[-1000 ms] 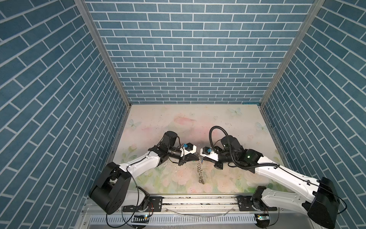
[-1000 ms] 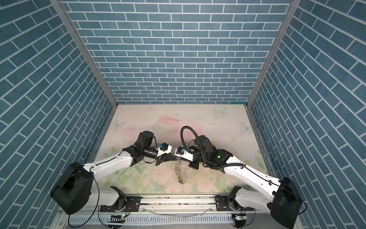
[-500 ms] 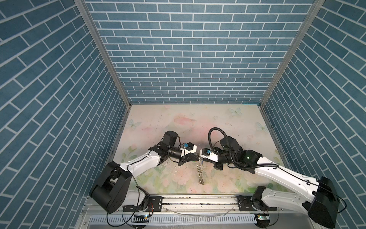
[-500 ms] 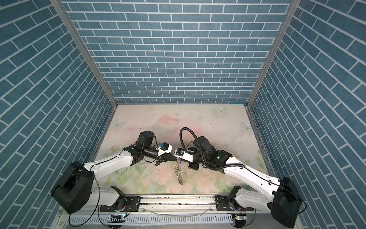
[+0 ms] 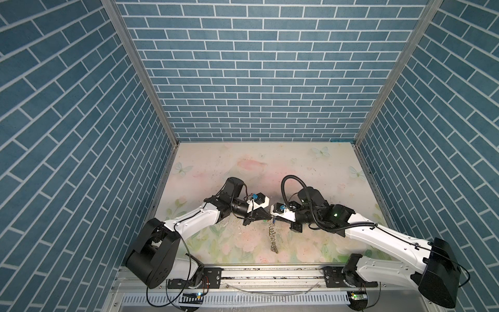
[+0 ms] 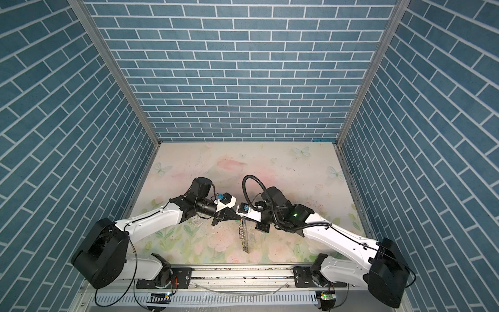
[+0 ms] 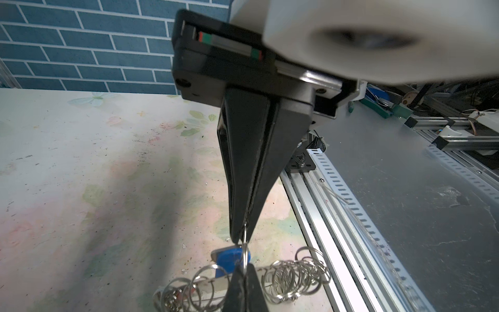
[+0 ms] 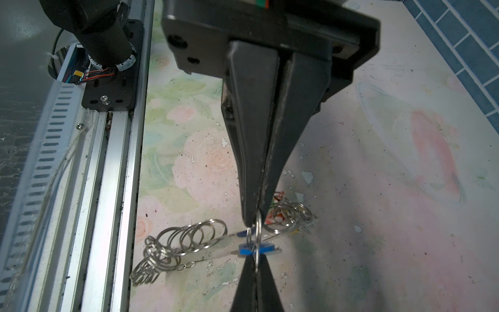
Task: Put the keys on the keyring
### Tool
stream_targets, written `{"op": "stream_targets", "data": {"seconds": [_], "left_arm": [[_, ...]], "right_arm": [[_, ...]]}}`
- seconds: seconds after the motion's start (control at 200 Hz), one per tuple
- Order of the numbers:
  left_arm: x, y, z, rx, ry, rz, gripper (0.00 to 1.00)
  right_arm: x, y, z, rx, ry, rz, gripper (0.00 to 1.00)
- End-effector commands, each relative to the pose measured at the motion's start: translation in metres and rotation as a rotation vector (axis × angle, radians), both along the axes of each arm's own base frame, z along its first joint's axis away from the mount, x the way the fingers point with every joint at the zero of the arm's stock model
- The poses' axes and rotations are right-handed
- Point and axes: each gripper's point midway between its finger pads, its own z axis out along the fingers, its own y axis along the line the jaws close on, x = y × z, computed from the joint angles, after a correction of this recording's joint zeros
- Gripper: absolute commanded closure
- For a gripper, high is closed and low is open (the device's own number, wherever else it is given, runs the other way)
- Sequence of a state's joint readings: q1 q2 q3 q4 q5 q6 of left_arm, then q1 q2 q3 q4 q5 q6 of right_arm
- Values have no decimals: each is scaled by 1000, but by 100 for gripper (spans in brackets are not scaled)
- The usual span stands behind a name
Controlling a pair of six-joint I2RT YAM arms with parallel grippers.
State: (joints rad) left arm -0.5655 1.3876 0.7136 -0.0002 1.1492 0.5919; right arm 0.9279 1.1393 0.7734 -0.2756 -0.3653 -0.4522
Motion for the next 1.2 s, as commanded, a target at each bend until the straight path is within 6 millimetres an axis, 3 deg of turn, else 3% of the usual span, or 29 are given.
{"op": "stream_targets", "data": {"seconds": [0.0,0.205,0.85,1.05,1.195], "left_arm": [[10,-4,4,13,-34,13,100],[11,-4,-1,41,-22,14,100],[15,-5,-5,74,2,24,100],[8,-4,-4,55,-25,-4,100],[-7,-2,-3,24,-70,-77,100]], "right_arm": [[-11,10,10,29,-20,81,100],[-10,9,22,63,-37,64,100],[-8,7,28,89,-56,37,100],[1,8,18,53,-56,10,100],[0,10,17,45,-33,44,100]]}}
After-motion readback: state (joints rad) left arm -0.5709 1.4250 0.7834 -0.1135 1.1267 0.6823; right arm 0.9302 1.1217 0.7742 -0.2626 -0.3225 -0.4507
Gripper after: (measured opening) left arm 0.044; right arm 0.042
